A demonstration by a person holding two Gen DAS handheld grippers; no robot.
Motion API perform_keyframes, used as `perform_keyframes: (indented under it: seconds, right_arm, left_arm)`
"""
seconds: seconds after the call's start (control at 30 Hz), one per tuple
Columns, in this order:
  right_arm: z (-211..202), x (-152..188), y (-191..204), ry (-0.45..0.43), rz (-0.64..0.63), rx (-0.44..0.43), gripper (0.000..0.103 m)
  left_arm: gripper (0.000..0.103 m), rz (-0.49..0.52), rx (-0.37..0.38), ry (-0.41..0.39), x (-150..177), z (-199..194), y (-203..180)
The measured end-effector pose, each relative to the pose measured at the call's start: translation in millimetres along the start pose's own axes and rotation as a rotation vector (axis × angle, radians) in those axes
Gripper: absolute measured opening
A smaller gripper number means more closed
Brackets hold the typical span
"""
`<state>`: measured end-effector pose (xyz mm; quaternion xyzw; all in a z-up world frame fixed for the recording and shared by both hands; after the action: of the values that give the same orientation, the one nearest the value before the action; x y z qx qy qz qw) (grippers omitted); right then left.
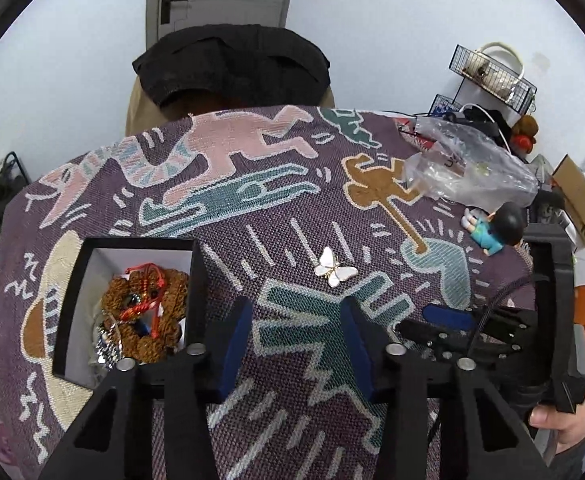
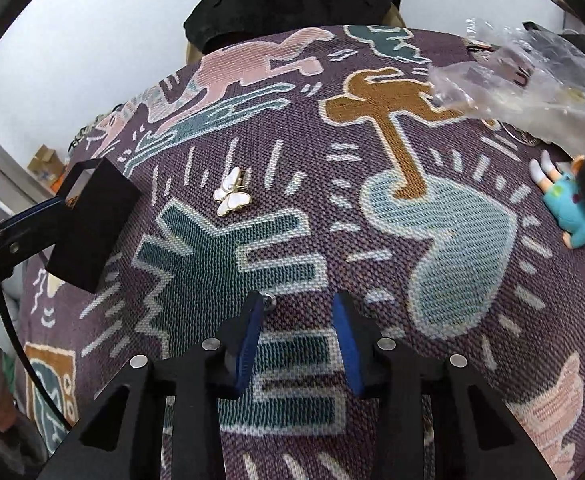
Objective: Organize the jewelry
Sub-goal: 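Grasp a small silver ring with right tool while left tool grasps the white butterfly brooch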
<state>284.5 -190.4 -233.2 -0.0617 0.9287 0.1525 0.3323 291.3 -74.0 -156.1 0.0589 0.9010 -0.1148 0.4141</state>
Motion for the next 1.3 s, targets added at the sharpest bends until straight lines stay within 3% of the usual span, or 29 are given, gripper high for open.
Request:
perform_keyframes:
  seconds: [0.27, 0.37, 0.4, 0.43, 0.93, 1.03, 1.2, 1.3]
  right_arm:
    - [4.9, -3.1, 16.4, 0.01, -0.037, -0.022, 0.037]
    - [9.3, -0.3, 16.6, 0.016, -0.076, 0.03, 0.027]
    - [9.2, -0.1, 15.8, 0.016, -0.079, 0.049, 0.017]
    - [8.6, 0.1, 15.8, 0.02, -0.079, 0.051, 0.014]
    - [-20.7, -6.7, -20.1, -0.066, 0.092, -0.02, 0.013]
    - [-27.6, -7.1, -30.6, -0.084, 0.134, -0.032, 0.013]
    - [-42.6, -7.7, -41.4, -0.12, 0.18, -0.048, 0.013]
    - [-50.2, -10.0, -46.7, -0.142, 0.19, -0.045, 0.013]
  left_arm:
    - [0.036, -0.016, -0.004, 0.024, -1.4, 17.3, 2.8]
    - [0.031, -0.024, -0.004, 0.027, -2.9, 20.9, 4.7]
    - [0.03, -0.027, -0.003, 0.029, -3.1, 22.7, 5.0]
    - [0.029, -0.03, -0.002, 0.034, -3.0, 25.4, 4.7]
    - [0.028, 0.009, 0.041, 0.113, 0.5, 66.1, -30.7]
    - [0.032, 0.016, 0.028, 0.149, 4.4, 79.5, -34.6]
    - [0.056, 0.02, 0.031, 0.176, 7.2, 95.0, -42.6]
    - [0.058, 0.029, 0.033, 0.189, 9.0, 103.3, -47.3]
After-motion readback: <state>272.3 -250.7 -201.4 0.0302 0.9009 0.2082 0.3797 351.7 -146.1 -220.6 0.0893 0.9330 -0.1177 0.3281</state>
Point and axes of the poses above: each gripper's, at about its wrist camera, not at the fingertips, and z roughly the way its jaws point, y to its left, x to its underside, the point moved 10 cm from there along z, roughly the way its jaws point, and after that the axes turned 13 degrees about -y, right-handed, at the moved point
